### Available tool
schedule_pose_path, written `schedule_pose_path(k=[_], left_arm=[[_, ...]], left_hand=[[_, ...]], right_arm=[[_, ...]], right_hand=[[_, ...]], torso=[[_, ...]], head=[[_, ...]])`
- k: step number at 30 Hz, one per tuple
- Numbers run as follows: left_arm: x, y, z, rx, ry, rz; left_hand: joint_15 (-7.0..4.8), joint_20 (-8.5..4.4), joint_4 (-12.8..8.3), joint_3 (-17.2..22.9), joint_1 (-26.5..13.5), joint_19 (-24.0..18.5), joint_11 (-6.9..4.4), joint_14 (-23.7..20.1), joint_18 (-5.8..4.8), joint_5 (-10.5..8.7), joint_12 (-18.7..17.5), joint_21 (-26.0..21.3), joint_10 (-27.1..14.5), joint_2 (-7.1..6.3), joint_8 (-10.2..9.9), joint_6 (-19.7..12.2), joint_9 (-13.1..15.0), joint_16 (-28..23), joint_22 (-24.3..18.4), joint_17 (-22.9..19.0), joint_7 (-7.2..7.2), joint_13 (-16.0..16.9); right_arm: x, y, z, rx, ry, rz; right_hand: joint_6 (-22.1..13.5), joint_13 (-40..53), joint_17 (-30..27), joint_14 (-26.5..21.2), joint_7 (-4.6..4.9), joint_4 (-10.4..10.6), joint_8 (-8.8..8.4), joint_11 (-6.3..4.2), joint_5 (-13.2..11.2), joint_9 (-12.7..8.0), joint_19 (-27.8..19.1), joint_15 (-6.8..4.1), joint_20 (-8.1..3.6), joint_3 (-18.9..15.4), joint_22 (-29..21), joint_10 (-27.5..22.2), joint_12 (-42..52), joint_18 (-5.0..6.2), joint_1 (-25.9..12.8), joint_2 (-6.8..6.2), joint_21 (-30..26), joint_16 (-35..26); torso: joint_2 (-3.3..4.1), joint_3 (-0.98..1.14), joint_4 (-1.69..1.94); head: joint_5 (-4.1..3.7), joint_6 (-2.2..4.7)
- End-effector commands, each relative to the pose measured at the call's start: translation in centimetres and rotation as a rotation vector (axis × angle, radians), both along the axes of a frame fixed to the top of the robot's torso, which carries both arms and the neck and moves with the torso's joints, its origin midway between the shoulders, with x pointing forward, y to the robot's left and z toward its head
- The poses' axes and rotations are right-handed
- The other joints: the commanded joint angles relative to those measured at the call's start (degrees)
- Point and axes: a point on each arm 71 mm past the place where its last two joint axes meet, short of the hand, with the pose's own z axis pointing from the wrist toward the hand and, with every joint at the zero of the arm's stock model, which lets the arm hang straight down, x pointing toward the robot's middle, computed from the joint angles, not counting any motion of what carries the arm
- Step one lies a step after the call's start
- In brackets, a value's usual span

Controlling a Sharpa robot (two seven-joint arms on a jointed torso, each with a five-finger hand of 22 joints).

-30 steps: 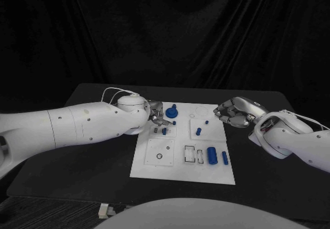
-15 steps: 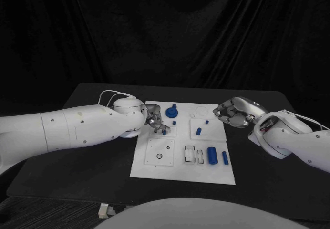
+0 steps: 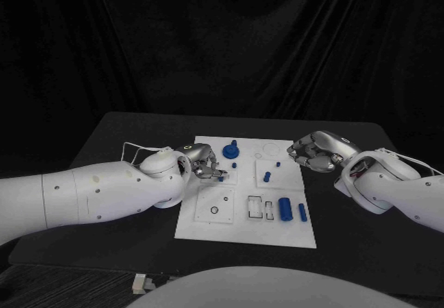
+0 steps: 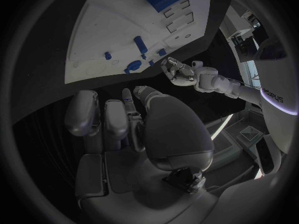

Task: Assemble the parts on the task board

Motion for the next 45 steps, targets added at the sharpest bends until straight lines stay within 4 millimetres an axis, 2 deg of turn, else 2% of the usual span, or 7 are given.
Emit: schedule_pose_path(k=[1, 10, 15, 21, 27, 39, 45], left_arm=[[-0.4, -0.2, 0.7, -0.087, -0.160, 0.003], [-1.4, 0.0, -0.7, -0.085, -0.135, 0.022], [-1.7, -0.1, -1.3, -0.082, -0.119, 0.023], [-2.0, -0.3, -1.8, -0.067, -0.093, 0.023], [-2.2, -0.3, -2.5, -0.044, -0.064, 0.026], [-2.3, -0.6, -3.3, -0.025, -0.074, 0.020], [-2.2, -0.7, -3.4, -0.011, -0.086, 0.014]], left_hand=[[0.62, 0.29, -0.28, 0.07, 1.04, -0.33, 0.62, 6.06, 0.39, 0.42, -0.34, -0.39, 3.11, -0.18, -0.30, -0.74, -0.45, 0.15, 9.74, 15.09, 0.22, 12.36], [0.72, 0.48, 0.11, -0.15, 0.89, -0.30, 0.68, 6.06, 0.40, -0.10, -0.18, -0.33, 3.21, -0.29, 0.04, 0.10, -1.03, 0.15, 9.76, 15.09, 0.21, 12.52], [0.69, 0.56, 0.26, -0.63, -0.14, -0.28, 0.60, 6.06, 0.43, -1.42, -0.12, -0.32, 3.24, -0.18, 0.39, 1.02, -1.86, 0.15, 9.77, 15.09, 0.09, 12.57], [0.43, 0.41, 0.33, -1.39, -2.13, 0.10, 0.28, 6.06, 0.34, -3.16, 0.29, 0.21, 3.68, 0.11, 1.44, 2.58, -2.57, 0.15, 9.93, 15.09, -0.33, 12.95], [0.19, 0.21, 0.26, -1.60, -2.60, 0.15, -0.04, 6.06, 0.35, -3.55, 0.26, 0.20, 3.65, 0.20, 2.74, 3.70, -2.32, 0.15, 9.92, 15.09, -0.72, 12.91], [-0.03, 0.01, 0.10, -1.34, -2.02, 0.15, -0.27, 6.06, 0.36, -2.71, 0.16, 0.16, 3.53, 0.31, 3.86, 3.90, -1.73, 0.15, 9.91, 15.09, -0.97, 12.80], [-0.21, -0.20, 0.14, -0.98, -1.37, 0.15, -0.46, 6.06, 0.36, -0.24, 0.16, 0.09, 3.53, 0.47, 5.21, 3.31, -0.93, 0.15, 9.90, 15.09, -1.15, 12.80]], right_arm=[[-0.1, -0.1, -0.2, -0.002, 0.006, -0.008], [-0.1, -0.1, -0.2, -0.002, 0.006, -0.010], [-0.1, -0.2, -0.2, -0.003, 0.006, -0.012], [-0.1, -0.2, -0.2, -0.003, 0.006, -0.012], [-0.1, -0.1, -0.2, -0.003, 0.006, -0.011], [-0.1, -0.1, -0.3, -0.004, 0.008, -0.011], [-0.1, -0.1, -0.3, -0.005, 0.010, -0.011]], right_hand=[[0.19, 10.90, 0.00, 0.94, 0.03, -0.19, 0.18, 0.47, 0.35, -0.05, 0.11, 0.24, 0.09, 0.02, 6.98, 4.02, -0.19, 0.55, 0.48, -0.07, -0.05, -0.18], [0.19, 10.90, 0.00, 0.94, 0.03, -0.19, 0.18, 0.47, 0.35, -0.05, 0.11, 0.24, 0.09, 0.02, 6.98, 4.02, -0.19, 0.55, 0.48, -0.07, -0.05, -0.18], [0.19, 10.90, 0.00, 0.94, 0.03, -0.19, 0.18, 0.47, 0.35, -0.05, 0.11, 0.24, 0.09, 0.02, 6.98, 4.02, -0.19, 0.55, 0.48, -0.07, -0.05, -0.18], [0.19, 10.90, 0.00, 0.94, 0.03, -0.19, 0.18, 0.47, 0.35, -0.05, 0.11, 0.24, 0.09, 0.02, 6.98, 4.02, -0.19, 0.55, 0.48, -0.07, -0.05, -0.18], [0.19, 10.90, 0.00, 0.94, 0.03, -0.19, 0.18, 0.47, 0.35, -0.05, 0.11, 0.24, 0.09, 0.02, 6.98, 4.02, -0.19, 0.55, 0.48, -0.07, -0.05, -0.18], [0.19, 10.90, 0.00, 0.94, 0.03, -0.19, 0.18, 0.47, 0.35, -0.05, 0.11, 0.24, 0.09, 0.02, 6.98, 4.02, -0.19, 0.55, 0.48, -0.07, -0.05, -0.18], [0.19, 10.90, 0.00, 0.94, 0.03, -0.19, 0.18, 0.47, 0.35, -0.05, 0.11, 0.24, 0.09, 0.02, 6.98, 4.02, -0.19, 0.55, 0.48, -0.07, -0.05, -0.18]], torso=[[-0.02, 0.00, -0.04], [-0.01, 0.03, -0.01], [0.01, 0.02, 0.01], [-0.04, 0.04, -0.03], [-0.02, 0.02, -0.06], [-0.02, 0.03, -0.02], [-0.01, 0.01, 0.00]], head=[[-0.02, 0.01], [0.00, 0.01], [-0.10, 0.01], [0.03, 0.01], [0.12, 0.01], [0.21, 0.01], [0.15, 0.01]])
